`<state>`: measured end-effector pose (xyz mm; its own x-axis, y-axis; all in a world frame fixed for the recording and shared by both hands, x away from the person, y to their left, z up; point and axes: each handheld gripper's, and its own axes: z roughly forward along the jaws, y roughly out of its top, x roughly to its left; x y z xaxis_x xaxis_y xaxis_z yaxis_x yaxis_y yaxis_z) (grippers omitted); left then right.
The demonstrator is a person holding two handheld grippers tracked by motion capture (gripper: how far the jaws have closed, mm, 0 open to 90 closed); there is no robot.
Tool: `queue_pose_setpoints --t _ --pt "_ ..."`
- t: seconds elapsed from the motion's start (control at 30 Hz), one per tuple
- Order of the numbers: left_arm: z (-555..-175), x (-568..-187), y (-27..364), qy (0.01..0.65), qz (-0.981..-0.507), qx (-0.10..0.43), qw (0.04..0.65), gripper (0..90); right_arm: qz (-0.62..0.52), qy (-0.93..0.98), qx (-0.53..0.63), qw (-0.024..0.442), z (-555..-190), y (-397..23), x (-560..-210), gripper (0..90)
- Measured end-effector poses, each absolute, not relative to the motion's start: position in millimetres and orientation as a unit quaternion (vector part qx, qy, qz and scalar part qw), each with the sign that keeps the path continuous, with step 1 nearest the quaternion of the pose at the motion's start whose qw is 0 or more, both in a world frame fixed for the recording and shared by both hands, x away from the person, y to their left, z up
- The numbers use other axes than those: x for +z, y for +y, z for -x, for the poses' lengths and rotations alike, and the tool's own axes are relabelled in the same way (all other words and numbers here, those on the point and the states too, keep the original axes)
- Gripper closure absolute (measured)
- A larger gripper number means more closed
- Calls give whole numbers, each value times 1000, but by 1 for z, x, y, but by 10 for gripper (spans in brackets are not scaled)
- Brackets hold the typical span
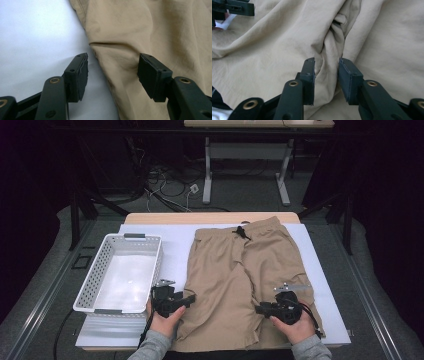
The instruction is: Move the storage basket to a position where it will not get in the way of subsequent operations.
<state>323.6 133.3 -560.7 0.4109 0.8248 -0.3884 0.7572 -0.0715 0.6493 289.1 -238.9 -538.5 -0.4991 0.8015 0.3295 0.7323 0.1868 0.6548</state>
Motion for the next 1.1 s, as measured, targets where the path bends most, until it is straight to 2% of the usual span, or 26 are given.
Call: queue_pose_setpoints --t 0.33,0.77,1.1 --pt "-319 -563 132 544 -723 50 423 437 -475 771 417 77 -302 -231 -521 517" --pt "-314 -564 133 543 -719 23 434 481 -429 790 421 119 -331 -192 -482 391" --pt "-310 -564 133 543 -720 10 432 533 -408 800 422 126 -362 -161 -459 363"
